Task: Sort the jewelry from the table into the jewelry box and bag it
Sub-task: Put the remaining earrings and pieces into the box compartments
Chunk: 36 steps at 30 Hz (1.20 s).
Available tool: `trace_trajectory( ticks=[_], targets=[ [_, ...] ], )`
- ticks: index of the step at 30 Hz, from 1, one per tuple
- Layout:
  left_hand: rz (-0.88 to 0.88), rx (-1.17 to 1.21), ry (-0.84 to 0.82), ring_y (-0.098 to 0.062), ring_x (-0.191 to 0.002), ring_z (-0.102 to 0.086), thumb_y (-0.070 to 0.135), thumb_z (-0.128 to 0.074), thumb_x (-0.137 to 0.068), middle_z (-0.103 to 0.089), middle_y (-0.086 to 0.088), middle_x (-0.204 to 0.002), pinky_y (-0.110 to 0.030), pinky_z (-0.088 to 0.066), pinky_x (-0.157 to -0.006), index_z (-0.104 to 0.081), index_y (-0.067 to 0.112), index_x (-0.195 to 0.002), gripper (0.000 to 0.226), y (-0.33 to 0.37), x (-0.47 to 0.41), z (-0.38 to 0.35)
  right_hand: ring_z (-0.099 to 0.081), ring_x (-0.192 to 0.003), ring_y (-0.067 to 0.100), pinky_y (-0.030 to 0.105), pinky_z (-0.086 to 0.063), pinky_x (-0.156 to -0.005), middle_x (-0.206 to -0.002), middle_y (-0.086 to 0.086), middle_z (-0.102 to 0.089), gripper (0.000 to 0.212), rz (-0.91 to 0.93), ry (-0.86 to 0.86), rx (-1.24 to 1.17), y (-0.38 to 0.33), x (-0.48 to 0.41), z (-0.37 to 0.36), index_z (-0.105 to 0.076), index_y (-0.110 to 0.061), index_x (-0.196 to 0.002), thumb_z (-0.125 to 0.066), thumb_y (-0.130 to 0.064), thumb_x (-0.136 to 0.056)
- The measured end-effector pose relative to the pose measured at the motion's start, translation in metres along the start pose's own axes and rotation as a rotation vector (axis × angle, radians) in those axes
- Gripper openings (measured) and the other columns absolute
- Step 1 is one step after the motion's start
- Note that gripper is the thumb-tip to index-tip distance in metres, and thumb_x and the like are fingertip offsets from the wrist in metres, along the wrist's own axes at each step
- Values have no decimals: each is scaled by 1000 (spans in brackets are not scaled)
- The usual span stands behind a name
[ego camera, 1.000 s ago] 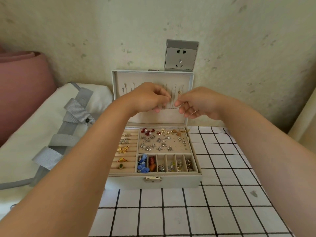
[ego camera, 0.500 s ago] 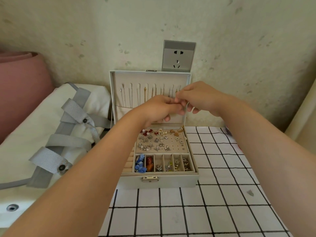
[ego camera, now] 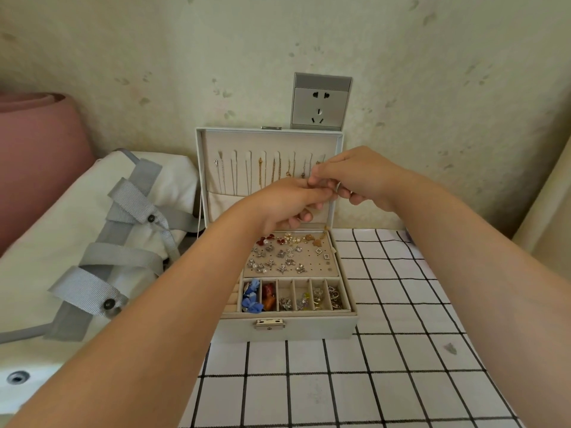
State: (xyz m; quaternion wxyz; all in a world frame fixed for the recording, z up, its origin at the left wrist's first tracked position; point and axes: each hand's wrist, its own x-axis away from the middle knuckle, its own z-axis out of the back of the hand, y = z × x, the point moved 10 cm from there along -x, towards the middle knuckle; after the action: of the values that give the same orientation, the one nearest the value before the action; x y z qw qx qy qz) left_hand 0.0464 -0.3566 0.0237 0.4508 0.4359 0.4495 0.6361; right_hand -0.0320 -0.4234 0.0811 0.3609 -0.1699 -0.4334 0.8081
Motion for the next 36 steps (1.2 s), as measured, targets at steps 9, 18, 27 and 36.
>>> trace_trajectory(
  ticks=[9, 18, 27, 36],
  targets=[
    [49, -204, -16, -7, -67, -60, 29, -62, -95, -69, 8, -84, -19, -40, -53, -70, 21, -94, 12, 1, 6, 13, -46, -52, 13, 24, -33, -47, -71, -1, -63, 22, -102, -111, 190, 19, -1, -3, -74, -8, -92, -68, -28, -85],
    [-61, -200, 153, -1, -57, -62, 27, -69, -90, -71, 7, -73, -20, -37, -51, -76, 19, -93, 11, 15, 8, 24, -46, -52, 9, 22, -32, -46, -62, -6, -62, 19, -4, -343, 172, 29, 4, -50, -67, -13, -87, -78, -28, -84],
    [-247, -330, 284, -3, -81, -61, 28, -65, -92, -68, 11, -89, -16, -47, -70, -73, 24, -97, 10, 29, 5, 42, -53, -53, 10, 23, -38, -50, -81, 4, -76, 14, -18, -234, 105, 20, -1, -30, -75, -10, -97, -73, -22, -89],
    [-174, -1116, 332, -19, -97, -59, 39, -53, -92, -62, 7, -104, -34, -48, -75, -67, 29, -108, 24, 31, 4, 31, -52, -43, -6, 18, -40, -57, -77, -4, -75, 18, 213, 118, 241, -17, -4, 10, -76, -15, -86, -63, -22, -95]
  ],
)
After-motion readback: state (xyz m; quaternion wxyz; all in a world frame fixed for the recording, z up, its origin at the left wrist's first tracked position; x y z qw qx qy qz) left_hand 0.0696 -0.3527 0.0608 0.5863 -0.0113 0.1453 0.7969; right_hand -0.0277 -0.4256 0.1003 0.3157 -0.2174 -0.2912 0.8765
